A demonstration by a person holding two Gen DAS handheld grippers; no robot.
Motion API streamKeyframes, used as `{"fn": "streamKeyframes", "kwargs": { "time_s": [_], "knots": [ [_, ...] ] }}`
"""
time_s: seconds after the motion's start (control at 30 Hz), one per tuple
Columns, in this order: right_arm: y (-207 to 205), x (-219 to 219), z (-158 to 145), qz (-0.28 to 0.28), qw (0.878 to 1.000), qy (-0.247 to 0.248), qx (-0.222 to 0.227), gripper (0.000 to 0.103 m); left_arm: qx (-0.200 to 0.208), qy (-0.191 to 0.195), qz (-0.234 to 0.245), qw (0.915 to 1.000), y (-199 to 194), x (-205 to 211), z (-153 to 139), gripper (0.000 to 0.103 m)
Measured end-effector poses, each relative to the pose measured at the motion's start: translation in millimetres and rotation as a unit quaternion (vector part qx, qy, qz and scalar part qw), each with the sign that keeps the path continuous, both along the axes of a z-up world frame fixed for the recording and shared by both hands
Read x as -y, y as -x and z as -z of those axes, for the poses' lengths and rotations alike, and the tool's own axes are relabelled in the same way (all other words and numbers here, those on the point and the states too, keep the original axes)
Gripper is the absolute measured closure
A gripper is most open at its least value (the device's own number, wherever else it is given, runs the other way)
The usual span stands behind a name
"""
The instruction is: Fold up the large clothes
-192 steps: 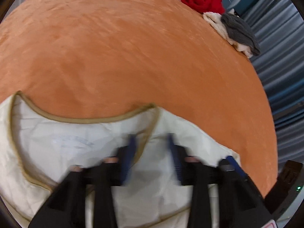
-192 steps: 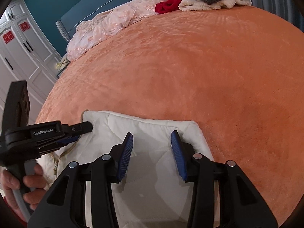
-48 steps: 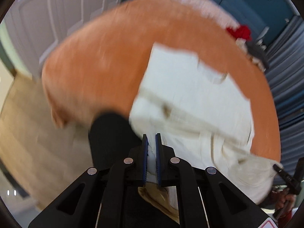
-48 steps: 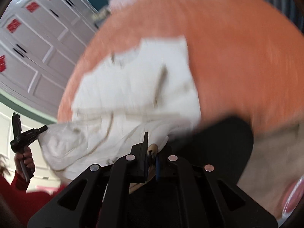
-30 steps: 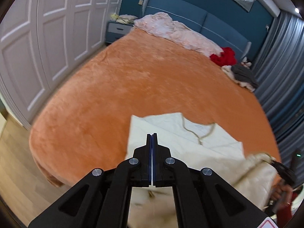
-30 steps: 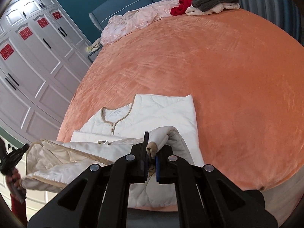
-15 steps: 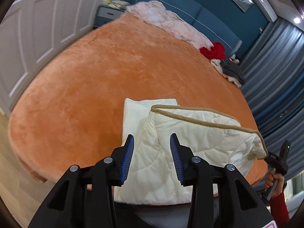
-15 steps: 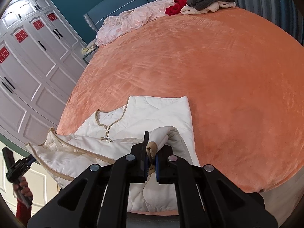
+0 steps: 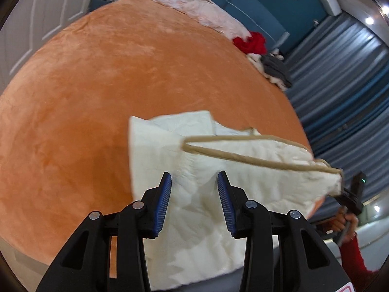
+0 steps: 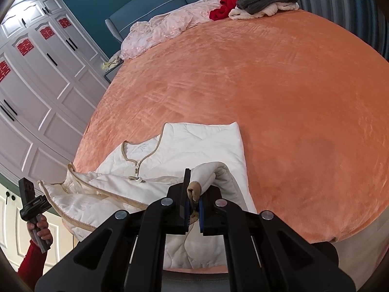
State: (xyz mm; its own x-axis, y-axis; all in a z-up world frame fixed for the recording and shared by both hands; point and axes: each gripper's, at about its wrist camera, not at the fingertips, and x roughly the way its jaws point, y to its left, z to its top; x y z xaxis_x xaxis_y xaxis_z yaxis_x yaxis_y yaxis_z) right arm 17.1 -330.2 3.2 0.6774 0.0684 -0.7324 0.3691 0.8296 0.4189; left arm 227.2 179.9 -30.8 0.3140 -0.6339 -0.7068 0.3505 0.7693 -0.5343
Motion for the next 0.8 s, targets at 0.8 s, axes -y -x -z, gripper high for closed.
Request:
{"fn": "streamKeyframes", "kwargs": {
  "time_s": [0.8],
  "knots": [
    [-41,6,5,0.021,1.000,0.010,-0.003,0.099,0.083,0.009,0.003,0.9965,-16,13,-34,0.099]
  ]
}}
